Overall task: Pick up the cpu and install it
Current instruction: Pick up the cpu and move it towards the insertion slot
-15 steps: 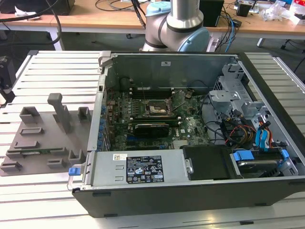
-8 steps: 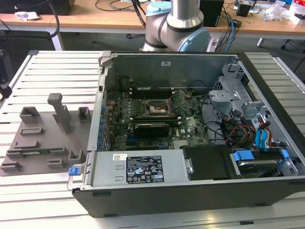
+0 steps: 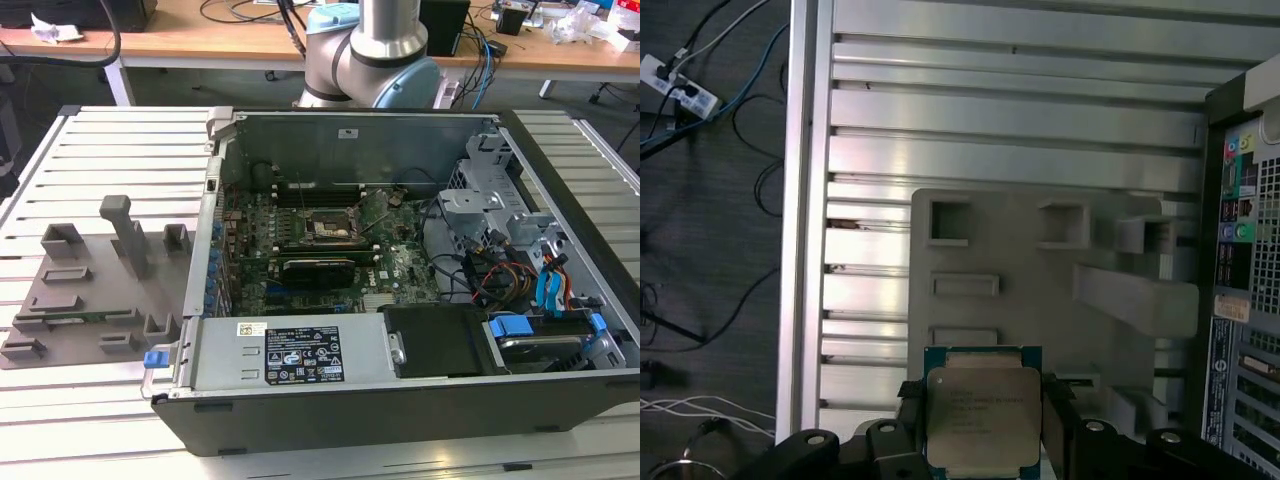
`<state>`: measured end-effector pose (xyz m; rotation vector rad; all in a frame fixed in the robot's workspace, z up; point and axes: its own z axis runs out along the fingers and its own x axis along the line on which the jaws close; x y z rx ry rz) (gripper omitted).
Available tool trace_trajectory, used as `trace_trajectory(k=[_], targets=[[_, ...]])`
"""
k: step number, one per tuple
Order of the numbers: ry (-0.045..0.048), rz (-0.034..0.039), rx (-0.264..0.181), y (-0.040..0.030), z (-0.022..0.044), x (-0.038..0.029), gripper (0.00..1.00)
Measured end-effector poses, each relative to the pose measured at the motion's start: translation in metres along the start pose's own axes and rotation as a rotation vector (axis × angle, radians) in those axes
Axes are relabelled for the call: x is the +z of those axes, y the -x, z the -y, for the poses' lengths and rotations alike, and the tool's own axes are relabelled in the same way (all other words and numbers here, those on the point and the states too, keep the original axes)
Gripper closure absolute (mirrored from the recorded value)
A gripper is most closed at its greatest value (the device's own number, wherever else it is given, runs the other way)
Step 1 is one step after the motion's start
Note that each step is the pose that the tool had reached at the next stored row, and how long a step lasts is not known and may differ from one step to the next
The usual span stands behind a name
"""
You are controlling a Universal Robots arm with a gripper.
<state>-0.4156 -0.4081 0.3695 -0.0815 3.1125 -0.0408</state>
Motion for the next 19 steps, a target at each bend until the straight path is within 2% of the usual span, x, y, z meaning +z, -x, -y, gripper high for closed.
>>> trace_trajectory(k=[5, 10, 16, 19], targets=[[0.0001, 0.0001, 0.0, 0.0003, 0.0004, -0.0128, 0.45], [0.0002, -0.0003, 0.0, 0.002, 0.0005, -0.0131, 0.45], [-0.0002, -0.0001, 0.0, 0.0324, 0.002, -0.012, 0.45], [-0.0003, 0.0, 0.0, 0.0417, 0.0025, -0.0117, 0.45]])
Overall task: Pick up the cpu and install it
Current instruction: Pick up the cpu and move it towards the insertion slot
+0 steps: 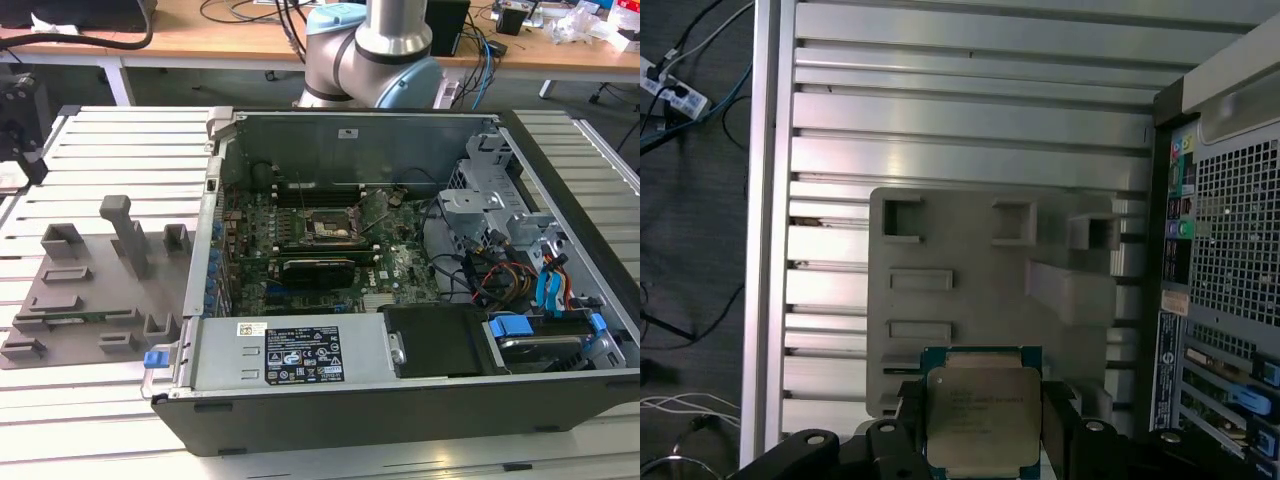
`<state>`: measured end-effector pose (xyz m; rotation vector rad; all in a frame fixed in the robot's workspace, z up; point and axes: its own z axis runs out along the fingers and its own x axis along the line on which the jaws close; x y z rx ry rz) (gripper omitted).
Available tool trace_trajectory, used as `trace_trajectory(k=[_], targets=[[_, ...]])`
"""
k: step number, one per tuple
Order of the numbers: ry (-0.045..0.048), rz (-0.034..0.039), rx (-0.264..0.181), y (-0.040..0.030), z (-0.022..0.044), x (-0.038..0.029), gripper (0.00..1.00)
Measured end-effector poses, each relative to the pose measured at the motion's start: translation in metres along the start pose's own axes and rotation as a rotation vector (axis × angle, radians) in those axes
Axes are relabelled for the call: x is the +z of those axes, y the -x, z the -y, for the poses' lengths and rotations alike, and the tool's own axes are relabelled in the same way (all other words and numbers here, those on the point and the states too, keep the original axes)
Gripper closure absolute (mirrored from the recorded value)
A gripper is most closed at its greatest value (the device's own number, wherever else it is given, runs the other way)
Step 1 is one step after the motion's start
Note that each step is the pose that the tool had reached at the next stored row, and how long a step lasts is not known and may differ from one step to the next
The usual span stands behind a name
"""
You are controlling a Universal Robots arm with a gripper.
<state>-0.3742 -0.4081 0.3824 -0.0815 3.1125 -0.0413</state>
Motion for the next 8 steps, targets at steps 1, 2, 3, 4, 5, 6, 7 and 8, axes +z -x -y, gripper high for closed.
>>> trace_trajectory(k=[1, 2, 3, 4, 5, 6, 7, 8], targets=[[0.0, 0.0, 0.0, 0.0063, 0.0004, 0.0002, 0.45], [0.0001, 0.0, 0.0, 0.0112, 0.0006, 0.0003, 0.45], [0.0, -0.0001, 0.0, 0.0142, 0.0007, 0.0004, 0.45], [0.0, -0.0001, 0.0, 0.0162, 0.0008, 0.0004, 0.45], [0.0, -0.0002, 0.0, 0.0204, 0.0011, 0.0005, 0.45], [0.0, -0.0001, 0.0, 0.0269, 0.0014, 0.0008, 0.45], [0.0001, -0.0001, 0.0, 0.0301, 0.0016, 0.0009, 0.45], [0.0, -0.0001, 0.0, 0.0339, 0.0018, 0.001, 0.45]])
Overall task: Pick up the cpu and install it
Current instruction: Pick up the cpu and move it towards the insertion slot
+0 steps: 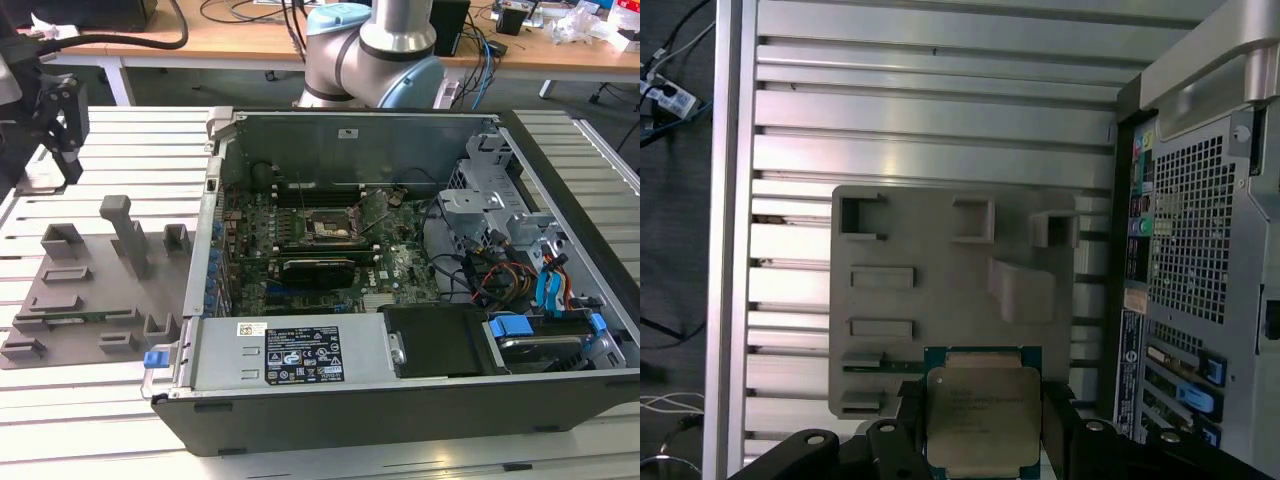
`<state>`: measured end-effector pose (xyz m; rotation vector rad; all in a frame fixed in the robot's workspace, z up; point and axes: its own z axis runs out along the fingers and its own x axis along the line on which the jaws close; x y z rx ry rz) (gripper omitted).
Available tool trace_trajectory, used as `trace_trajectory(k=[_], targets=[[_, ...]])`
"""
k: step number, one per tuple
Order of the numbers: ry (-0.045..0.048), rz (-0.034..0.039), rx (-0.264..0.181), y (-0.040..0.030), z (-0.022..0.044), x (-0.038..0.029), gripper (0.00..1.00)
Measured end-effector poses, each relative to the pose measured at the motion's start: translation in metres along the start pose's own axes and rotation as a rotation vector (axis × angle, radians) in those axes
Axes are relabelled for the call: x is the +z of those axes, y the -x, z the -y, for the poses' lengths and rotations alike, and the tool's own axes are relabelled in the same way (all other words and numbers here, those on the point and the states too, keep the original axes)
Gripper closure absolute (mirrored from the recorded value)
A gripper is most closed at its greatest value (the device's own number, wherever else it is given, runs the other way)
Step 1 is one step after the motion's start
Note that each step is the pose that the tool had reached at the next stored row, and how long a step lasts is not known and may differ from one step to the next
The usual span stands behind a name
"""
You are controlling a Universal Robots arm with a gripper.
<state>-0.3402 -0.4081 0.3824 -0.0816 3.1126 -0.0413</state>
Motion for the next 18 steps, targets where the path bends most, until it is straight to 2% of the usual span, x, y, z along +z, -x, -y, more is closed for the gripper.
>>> trace_trajectory(k=[1, 6, 9, 15, 18], targets=[[-0.0001, -0.0001, 0.0, 0.004, 0.0002, 0.0001, 0.45], [-0.0002, 0.0, 0.0, 0.0155, 0.0008, 0.0004, 0.45], [-0.0003, -0.0001, 0.0, 0.0275, 0.0014, 0.0007, 0.45], [-0.0003, 0.0, 0.0, 0.04, 0.0021, 0.0011, 0.45], [-0.0006, -0.0001, 0.0, 0.0511, 0.0027, 0.0014, 0.45]])
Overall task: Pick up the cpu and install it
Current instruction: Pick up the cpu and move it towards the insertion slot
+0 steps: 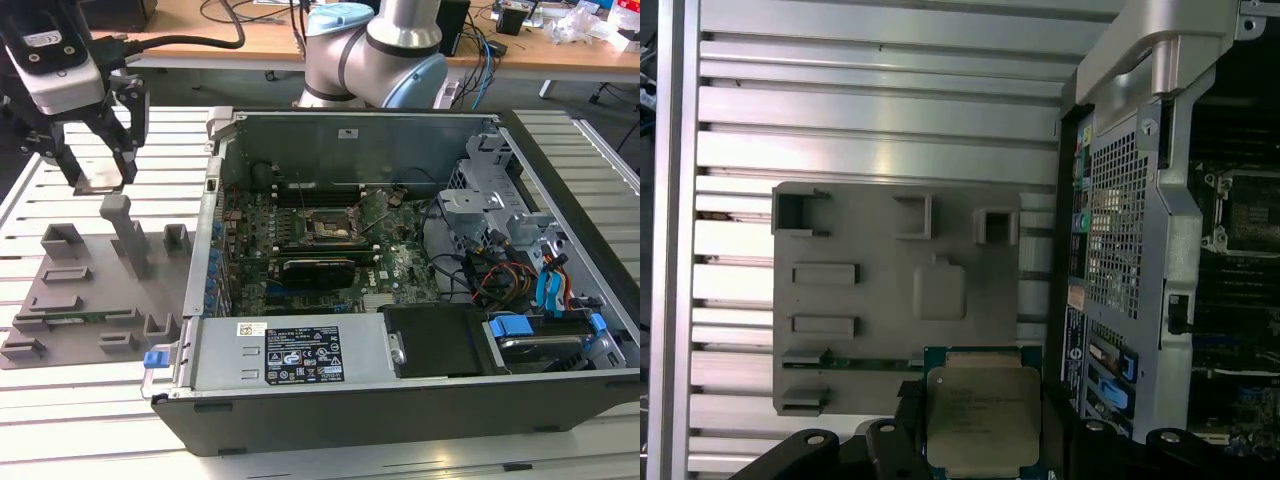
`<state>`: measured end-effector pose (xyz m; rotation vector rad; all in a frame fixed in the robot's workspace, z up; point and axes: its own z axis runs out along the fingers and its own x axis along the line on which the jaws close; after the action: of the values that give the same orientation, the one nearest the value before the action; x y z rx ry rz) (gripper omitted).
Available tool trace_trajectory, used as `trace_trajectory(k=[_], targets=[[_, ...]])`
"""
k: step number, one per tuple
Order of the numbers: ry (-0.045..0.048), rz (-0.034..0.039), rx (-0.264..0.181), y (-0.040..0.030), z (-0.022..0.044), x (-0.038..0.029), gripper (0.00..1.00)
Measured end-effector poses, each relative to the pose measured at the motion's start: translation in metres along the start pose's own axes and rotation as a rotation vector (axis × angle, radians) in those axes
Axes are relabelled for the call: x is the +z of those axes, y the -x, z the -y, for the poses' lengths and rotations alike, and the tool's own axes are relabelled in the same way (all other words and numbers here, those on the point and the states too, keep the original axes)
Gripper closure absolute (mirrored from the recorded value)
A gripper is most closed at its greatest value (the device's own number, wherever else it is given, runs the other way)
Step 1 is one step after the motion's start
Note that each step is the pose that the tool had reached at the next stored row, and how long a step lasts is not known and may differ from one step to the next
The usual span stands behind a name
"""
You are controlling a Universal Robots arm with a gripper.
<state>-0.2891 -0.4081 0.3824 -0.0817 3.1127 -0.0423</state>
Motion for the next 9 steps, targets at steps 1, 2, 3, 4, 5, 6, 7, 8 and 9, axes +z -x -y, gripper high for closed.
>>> trace_trajectory(k=[1, 2, 3, 4, 5, 6, 7, 8, 9], targets=[[-0.0001, 0.0, 0.0, 0.0023, 0.0001, 0.0001, 0.45], [-0.0002, 0.0001, 0.0, 0.0043, 0.0002, 0.0002, 0.45], [-0.0007, 0.0001, 0.0, 0.0098, 0.0005, 0.0003, 0.45], [-0.0011, -0.0001, 0.0, 0.0165, 0.0008, 0.0004, 0.45], [-0.0012, -0.0001, 0.0, 0.0193, 0.001, 0.0005, 0.45], [-0.0013, -0.0001, 0.0, 0.0217, 0.0011, 0.0006, 0.45], [-0.0014, 0.0, 0.0, 0.0258, 0.0013, 0.0008, 0.45], [-0.0015, -0.0001, 0.0, 0.0293, 0.0015, 0.0009, 0.45], [-0.0016, -0.0001, 0.0, 0.0331, 0.0017, 0.001, 0.45]])
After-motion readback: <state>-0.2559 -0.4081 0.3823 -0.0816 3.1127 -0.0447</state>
